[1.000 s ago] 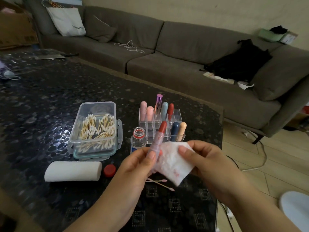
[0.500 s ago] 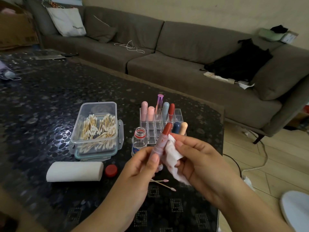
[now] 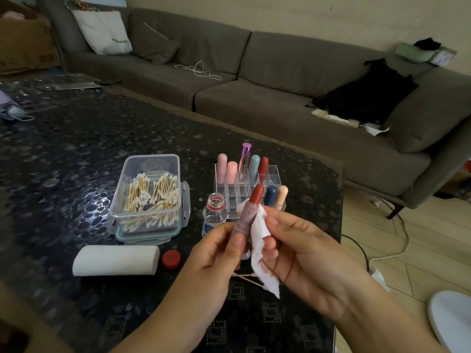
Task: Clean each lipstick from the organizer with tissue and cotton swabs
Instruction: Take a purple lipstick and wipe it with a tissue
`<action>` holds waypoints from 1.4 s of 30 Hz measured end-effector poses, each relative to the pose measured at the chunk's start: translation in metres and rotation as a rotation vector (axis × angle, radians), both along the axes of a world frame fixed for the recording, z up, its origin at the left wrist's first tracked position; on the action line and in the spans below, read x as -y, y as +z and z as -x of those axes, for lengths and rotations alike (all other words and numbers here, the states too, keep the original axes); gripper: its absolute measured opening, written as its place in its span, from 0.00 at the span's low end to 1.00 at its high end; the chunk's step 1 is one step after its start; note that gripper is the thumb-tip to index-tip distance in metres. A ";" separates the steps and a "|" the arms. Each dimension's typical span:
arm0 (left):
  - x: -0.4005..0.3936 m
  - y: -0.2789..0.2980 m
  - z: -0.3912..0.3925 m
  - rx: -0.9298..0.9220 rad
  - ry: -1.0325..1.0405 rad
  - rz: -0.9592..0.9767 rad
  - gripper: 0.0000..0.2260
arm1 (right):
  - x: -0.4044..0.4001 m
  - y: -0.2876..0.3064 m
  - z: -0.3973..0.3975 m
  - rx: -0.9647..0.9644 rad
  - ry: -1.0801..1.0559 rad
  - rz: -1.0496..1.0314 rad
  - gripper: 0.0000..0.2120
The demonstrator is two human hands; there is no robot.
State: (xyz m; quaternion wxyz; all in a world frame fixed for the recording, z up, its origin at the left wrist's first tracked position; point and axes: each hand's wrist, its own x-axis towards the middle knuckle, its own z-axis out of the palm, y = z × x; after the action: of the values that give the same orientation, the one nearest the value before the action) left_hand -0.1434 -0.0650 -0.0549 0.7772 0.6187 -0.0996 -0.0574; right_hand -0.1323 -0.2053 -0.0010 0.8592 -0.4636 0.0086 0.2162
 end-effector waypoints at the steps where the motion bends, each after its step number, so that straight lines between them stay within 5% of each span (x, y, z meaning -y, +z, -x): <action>1: 0.000 0.001 0.000 -0.004 0.005 0.001 0.13 | 0.000 0.000 0.000 0.009 0.016 -0.006 0.14; 10: -0.001 0.005 0.001 0.076 0.004 -0.069 0.10 | 0.003 -0.004 -0.001 0.176 0.128 0.071 0.10; 13: -0.002 0.003 -0.001 0.115 -0.008 -0.075 0.13 | 0.001 -0.005 -0.001 0.238 0.080 0.143 0.15; 16: -0.002 0.000 -0.001 0.116 -0.024 -0.070 0.16 | 0.000 -0.005 -0.001 0.244 0.012 0.170 0.09; 20: -0.003 0.005 0.002 0.123 0.002 -0.065 0.14 | 0.001 -0.013 -0.005 0.310 0.020 0.241 0.23; 28: 0.000 0.015 0.007 0.148 0.081 -0.080 0.11 | -0.005 -0.015 -0.002 0.435 -0.109 0.391 0.23; 34: -0.001 0.006 0.007 0.223 0.229 -0.233 0.11 | -0.013 -0.011 0.001 0.432 -0.172 0.419 0.10; 39: 0.004 0.013 0.007 -0.029 -0.042 0.173 0.12 | -0.014 -0.008 0.003 0.376 -0.135 0.370 0.16; 42: 0.003 0.012 0.005 -0.068 -0.030 0.307 0.10 | -0.012 -0.011 0.002 0.426 -0.107 0.375 0.22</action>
State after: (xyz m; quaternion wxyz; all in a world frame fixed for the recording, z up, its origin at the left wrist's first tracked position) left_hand -0.1482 -0.0681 -0.0425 0.8645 0.4890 -0.0899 -0.0740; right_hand -0.1338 -0.1929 -0.0119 0.7511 -0.6482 -0.1079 0.0631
